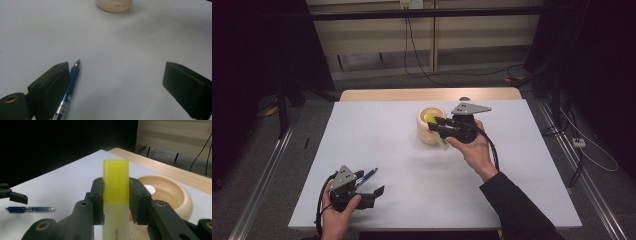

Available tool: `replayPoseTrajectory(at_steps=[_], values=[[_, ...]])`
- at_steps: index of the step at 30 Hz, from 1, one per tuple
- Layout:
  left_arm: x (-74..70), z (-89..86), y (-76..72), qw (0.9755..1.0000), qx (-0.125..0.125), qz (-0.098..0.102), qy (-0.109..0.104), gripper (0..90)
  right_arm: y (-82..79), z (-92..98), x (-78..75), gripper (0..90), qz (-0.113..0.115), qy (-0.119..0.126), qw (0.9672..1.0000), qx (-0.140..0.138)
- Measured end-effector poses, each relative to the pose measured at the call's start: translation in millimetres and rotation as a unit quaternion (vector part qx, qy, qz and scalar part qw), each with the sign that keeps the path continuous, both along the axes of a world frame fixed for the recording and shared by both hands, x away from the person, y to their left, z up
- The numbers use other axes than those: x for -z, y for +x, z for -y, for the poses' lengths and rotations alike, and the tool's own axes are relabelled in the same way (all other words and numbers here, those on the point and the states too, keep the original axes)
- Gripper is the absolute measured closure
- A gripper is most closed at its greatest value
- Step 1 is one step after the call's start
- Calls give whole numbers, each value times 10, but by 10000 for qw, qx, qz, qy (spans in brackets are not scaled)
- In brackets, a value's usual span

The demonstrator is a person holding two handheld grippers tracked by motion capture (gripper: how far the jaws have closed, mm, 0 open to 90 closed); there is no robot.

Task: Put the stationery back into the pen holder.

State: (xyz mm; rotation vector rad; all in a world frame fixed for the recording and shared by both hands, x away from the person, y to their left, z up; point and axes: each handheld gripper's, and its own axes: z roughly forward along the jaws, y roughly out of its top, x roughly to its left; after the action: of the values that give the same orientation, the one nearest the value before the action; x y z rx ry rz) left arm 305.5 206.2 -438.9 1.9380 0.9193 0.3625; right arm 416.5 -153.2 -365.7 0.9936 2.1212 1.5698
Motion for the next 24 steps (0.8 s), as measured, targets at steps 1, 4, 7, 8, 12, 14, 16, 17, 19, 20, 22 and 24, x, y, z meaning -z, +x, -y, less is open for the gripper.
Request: replayPoseTrajectory(at_steps=[1,4,7,8,12,14,16,17,19,20,22,24], values=[[1,-3,2,10000,-1,2,5,78,-1,7,-14,681,17,27,10000,4],[5,-7,4,10000,-27,-9,2,78,-4,28,-70,681,102,94,9999,31],[5,-8,4,10000,-48,-22,17,78,-2,49,-133,681,234,181,9995,76],[5,-7,4,10000,-48,-21,17,78,-2,53,-152,681,274,230,9993,88],[7,-9,6,10000,-56,-22,23,78,36,56,-192,681,380,297,9987,152],[8,-10,6,10000,-48,-15,11,78,81,66,-209,681,409,339,9984,215],[8,-10,6,10000,-51,-12,6,78,131,80,-234,681,431,407,9978,282],[8,-11,7,10000,-50,-13,3,78,154,83,-250,681,439,416,9977,294],[7,-12,8,10000,-53,-17,13,78,196,79,-289,681,440,403,9978,302],[7,-13,8,10000,-51,-19,13,78,214,78,-312,681,458,388,9977,318],[7,-11,7,10000,-47,-23,11,78,254,77,-358,681,521,418,9972,339],[8,-11,7,10000,-40,-27,18,78,295,76,-393,681,542,458,9968,377]])
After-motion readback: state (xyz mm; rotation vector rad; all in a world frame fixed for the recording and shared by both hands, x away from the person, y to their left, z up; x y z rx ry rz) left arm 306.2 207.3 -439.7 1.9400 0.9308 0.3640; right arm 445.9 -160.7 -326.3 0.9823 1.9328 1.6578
